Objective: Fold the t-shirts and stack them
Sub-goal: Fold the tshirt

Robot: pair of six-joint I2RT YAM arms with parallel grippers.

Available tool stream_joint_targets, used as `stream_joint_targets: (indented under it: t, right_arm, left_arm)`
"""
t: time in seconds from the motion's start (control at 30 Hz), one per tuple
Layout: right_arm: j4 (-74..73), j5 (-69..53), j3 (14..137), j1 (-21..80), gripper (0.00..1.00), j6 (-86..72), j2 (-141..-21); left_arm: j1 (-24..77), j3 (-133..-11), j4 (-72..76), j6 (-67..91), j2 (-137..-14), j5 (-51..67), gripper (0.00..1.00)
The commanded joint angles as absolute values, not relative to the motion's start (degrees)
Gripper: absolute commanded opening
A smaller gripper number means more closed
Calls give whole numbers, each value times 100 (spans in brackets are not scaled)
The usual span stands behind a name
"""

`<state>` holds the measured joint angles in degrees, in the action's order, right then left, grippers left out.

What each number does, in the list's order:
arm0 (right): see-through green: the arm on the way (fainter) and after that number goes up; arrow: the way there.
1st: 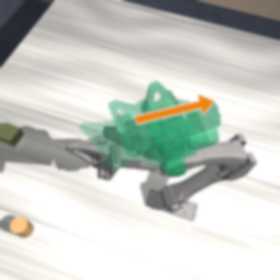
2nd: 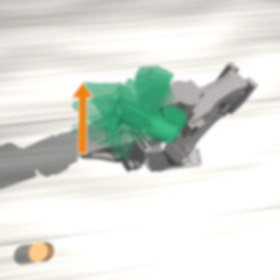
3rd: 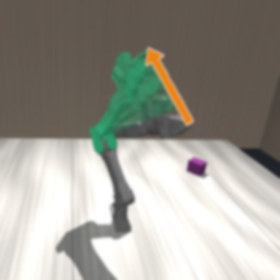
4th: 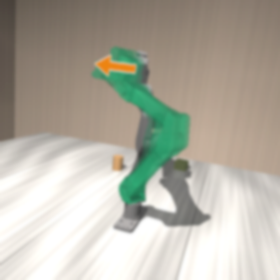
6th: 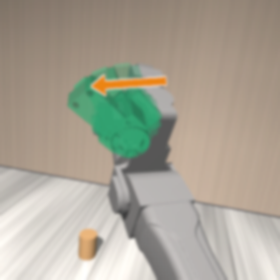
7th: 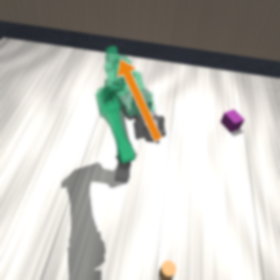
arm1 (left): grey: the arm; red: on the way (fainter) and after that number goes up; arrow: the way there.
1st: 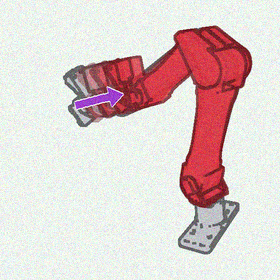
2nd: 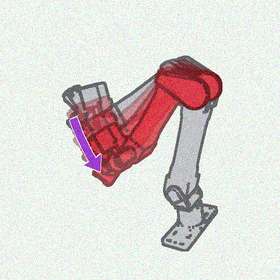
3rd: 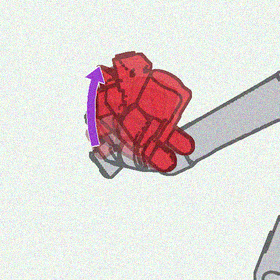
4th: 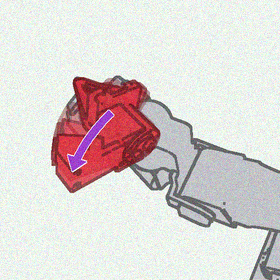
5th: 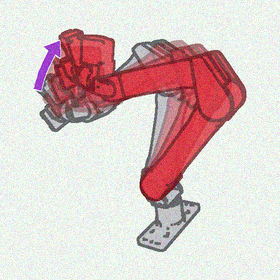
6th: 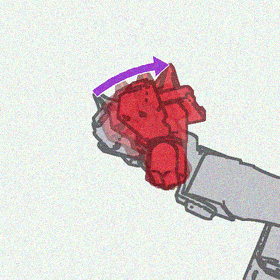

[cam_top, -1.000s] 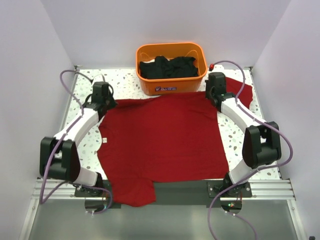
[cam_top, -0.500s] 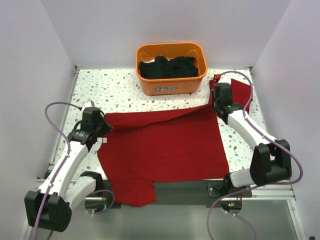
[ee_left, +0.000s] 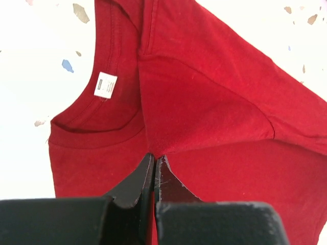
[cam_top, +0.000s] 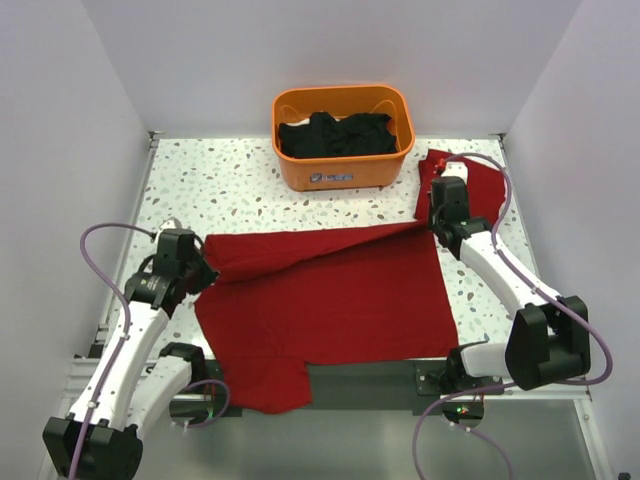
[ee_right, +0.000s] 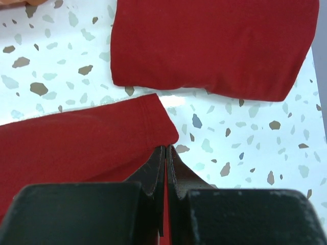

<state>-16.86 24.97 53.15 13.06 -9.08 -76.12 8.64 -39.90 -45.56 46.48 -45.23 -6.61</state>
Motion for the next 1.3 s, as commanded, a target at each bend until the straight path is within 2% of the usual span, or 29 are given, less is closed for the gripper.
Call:
stream_joint_targets:
  t: [0.0, 0.17, 0.23, 0.27, 0.3, 0.33, 0.4, 0.43, 0.5, 0.53, 0.7, 0.73, 0.87, 1.0, 1.27]
  right_arm:
    - [-1793, 2637, 5195, 1266, 0, -993, -7374]
    - [-2178, 2716, 4878, 1266, 0, -1379, -7269]
    - [-2862, 2707, 4869, 1274, 0, -2043, -7260]
    - [-3135, 2690, 4860, 1266, 4, -2300, -7295]
    - [-3608, 2716, 4860, 1266, 10, -2773, -7312]
    - [-3795, 2698, 4808, 1266, 25, -2925, -7330]
    - [-4137, 2532, 4764, 1266, 40, -3093, -7286]
    - [-4235, 2496, 4764, 1266, 64, -3120, -7243]
    - [-4394, 2322, 4859, 1274, 99, -3015, -7015]
    - [-4403, 2286, 4930, 1266, 99, -2971, -6927]
    - [-3676, 1382, 5238, 1274, 99, -2488, -6565]
    - [-3500, 771, 5247, 1274, 99, -2339, -6592]
    - [-2761, -112, 5282, 1309, 99, -2224, -7021]
    - [-2400, -45, 5650, 1590, 99, -2127, -7917]
    - [-2039, 88, 5976, 1784, 99, -2417, -9587]
  left_arm:
    - [861, -4061, -4895, 4737, -4386, -581, 0]
    - [861, -3595, -5115, 4887, -4043, -580, 0]
    - [861, -3419, -5272, 5018, -3964, -668, 0]
    - [861, -3384, -5291, 5027, -3946, -694, 1]
    - [861, -3401, -5361, 5045, -3938, -633, 7]
    - [861, -3393, -5396, 5045, -3894, -607, 29]
    - [861, -3462, -5554, 5089, -3841, -650, 43]
    - [861, -3524, -5598, 5089, -3780, -676, 70]
    - [861, -3795, -5730, 5098, -3762, -826, 95]
    - [861, -3919, -5739, 5072, -3770, -870, 100]
    - [861, -4544, -5188, 4826, -4139, -783, 100]
    - [861, -4570, -4994, 4782, -4348, -704, 100]
    - [861, -4509, -3843, 4527, -5148, -45, 100]
    - [870, -4508, -2658, 4334, -6394, 360, 100]
    - [853, -4605, -1855, 4070, -8269, 317, 100]
